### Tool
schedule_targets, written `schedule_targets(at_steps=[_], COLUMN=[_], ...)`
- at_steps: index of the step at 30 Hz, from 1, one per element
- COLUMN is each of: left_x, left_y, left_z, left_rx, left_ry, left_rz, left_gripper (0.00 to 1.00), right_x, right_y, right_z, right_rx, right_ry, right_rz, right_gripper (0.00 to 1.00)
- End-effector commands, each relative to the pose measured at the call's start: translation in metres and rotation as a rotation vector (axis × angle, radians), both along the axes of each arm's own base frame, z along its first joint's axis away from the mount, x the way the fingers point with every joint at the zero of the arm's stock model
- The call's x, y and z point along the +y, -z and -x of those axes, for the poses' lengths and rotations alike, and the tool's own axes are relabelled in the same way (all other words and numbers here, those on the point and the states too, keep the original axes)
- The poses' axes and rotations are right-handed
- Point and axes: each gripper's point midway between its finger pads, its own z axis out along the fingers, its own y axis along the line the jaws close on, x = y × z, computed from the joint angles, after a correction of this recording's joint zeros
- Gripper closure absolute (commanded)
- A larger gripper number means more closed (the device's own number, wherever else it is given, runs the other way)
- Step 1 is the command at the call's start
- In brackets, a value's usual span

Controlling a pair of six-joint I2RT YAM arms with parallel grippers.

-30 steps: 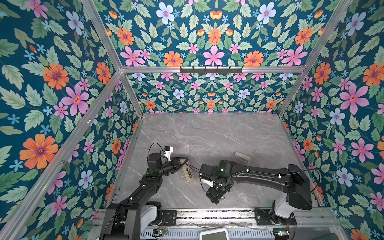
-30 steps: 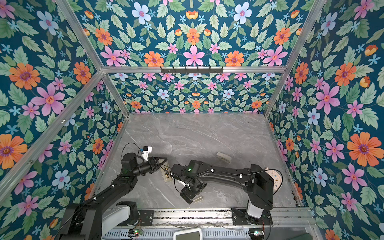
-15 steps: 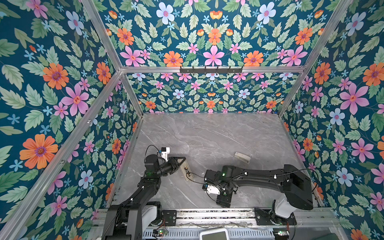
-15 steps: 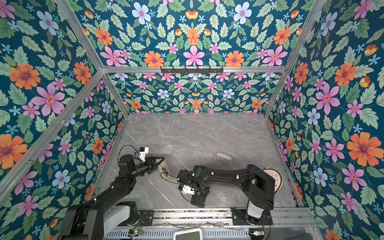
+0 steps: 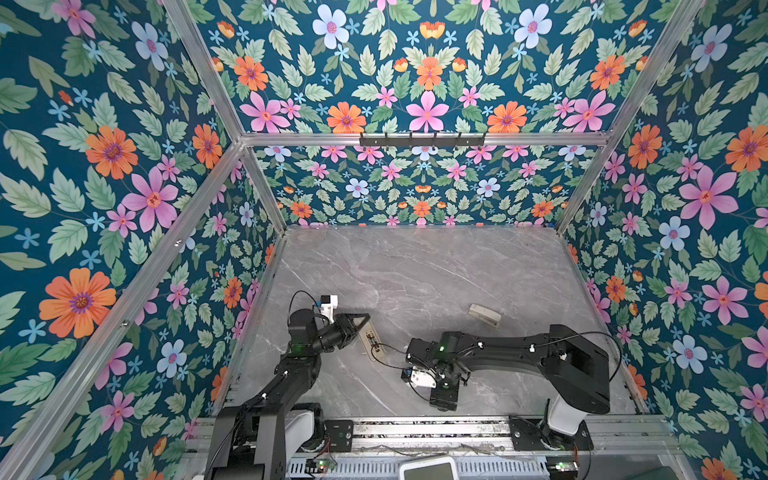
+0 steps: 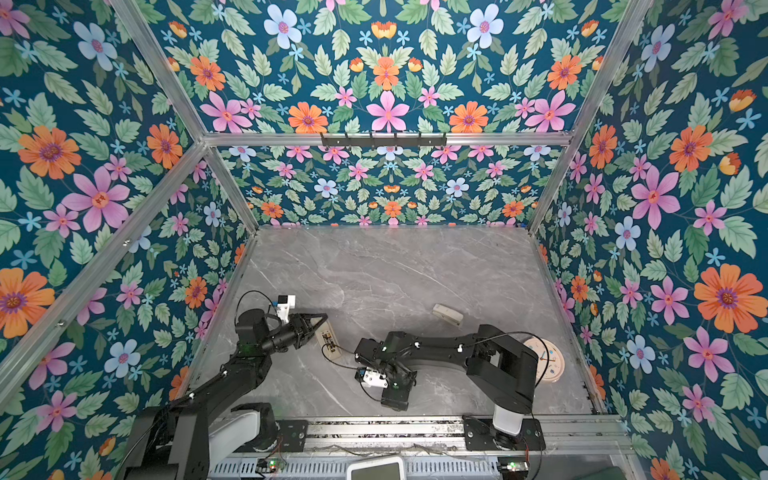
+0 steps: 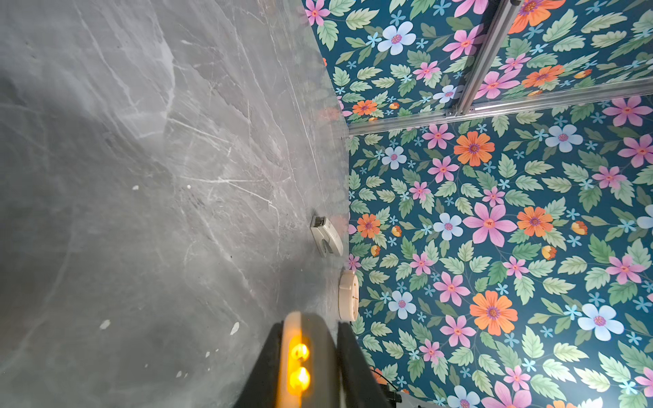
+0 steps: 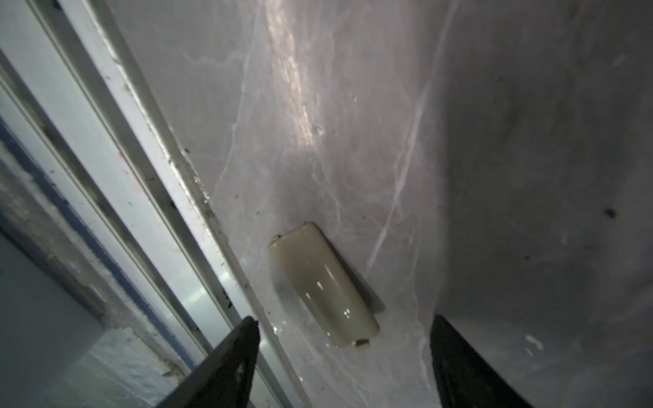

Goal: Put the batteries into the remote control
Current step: 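Move the right gripper down over the beige battery cover on the table, then close the right gripper on the battery cover's end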

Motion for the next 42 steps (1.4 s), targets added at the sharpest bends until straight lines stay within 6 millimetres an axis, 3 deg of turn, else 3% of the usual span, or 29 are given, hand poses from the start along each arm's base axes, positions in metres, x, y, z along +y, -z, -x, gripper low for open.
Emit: schedule_targets(at_steps=[1,9,20,33,42], left_x=[0.001,0.002,0.003,0.004,0.004], left_y=[0.0,0.001,0.0,0.004,0.004], left_z=[-0.001,-0.002,-0.004,0.001,0.002], left_rx=[-0.014,-0.011,-0.007,0.006,0.006], left_ry=[0.001,-0.006,-0.008,-0.009,-0.009], left_rz=[-0.016,-0.021,-0.023,-0.015,-0.011], left_gripper=[1.0,1.0,1.0,1.0,1.0], right_x=[-0.003,-0.004,0.003,0.016,0.016], right_y=[0.003,0.012,0.017,0.014,0.019], right_z=[-0.001,-0.002,-0.003,0.0,0.005], right_rx=[-0.001,0.001,-0.008,-0.037,-0.027], right_ry=[-0.029,-0.051,-0.082,-0.125,-0.107], right_rz=[0.005,0.029,0.037,0.02,0.028], right_gripper=[0.25,0.29,0.45,0.48,0.58])
